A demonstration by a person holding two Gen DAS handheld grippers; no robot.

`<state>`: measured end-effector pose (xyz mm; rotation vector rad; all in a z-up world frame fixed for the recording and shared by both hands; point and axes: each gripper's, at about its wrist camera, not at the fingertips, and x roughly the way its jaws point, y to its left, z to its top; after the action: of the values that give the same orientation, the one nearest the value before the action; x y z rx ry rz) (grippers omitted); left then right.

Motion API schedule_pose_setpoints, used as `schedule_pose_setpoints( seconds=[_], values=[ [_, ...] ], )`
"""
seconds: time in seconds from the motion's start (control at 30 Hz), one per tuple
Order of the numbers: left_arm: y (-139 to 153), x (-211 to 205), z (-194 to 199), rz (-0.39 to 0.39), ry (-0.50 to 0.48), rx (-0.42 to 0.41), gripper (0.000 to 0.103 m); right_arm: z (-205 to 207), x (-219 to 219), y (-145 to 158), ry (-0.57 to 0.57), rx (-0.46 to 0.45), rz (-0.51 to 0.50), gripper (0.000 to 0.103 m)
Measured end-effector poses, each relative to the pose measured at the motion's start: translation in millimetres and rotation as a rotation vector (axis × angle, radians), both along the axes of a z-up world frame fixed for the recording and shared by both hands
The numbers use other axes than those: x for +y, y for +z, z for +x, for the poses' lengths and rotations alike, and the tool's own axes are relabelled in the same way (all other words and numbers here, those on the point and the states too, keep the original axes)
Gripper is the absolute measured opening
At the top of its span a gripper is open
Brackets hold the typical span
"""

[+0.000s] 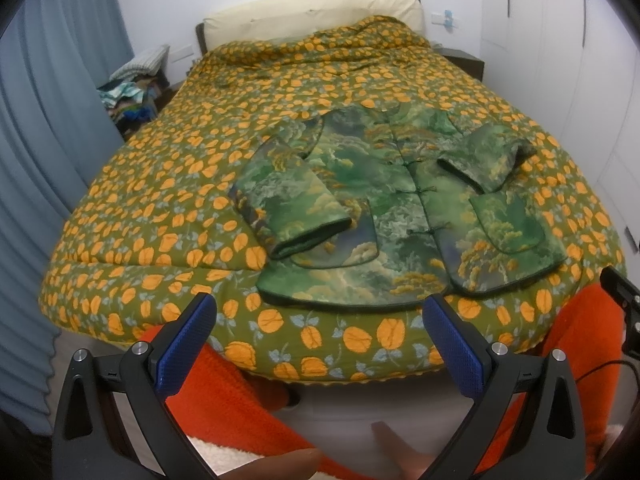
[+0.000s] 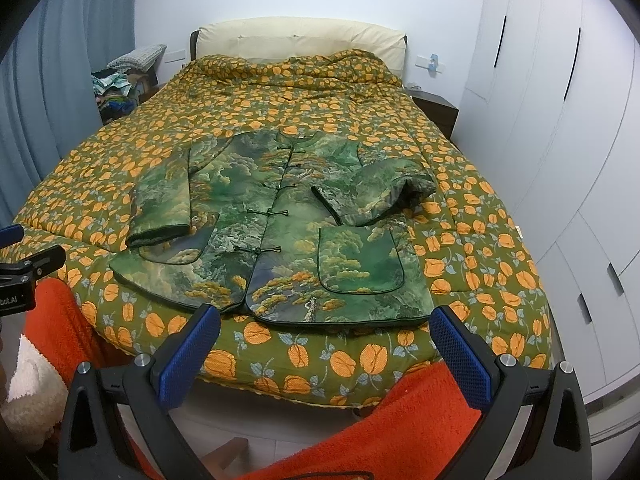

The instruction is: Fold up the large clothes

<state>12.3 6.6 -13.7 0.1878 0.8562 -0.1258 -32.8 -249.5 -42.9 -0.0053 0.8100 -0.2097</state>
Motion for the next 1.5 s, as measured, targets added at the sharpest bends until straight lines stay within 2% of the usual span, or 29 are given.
schedule_pose_setpoints(
  seconds=[1.5],
  values=[
    [-3.5,-4.0,4.9,0.010,-0.003,0.016,0.103,4.7,-6.7,-3.2,-0.011,0.019,0.007,0.103]
  ],
)
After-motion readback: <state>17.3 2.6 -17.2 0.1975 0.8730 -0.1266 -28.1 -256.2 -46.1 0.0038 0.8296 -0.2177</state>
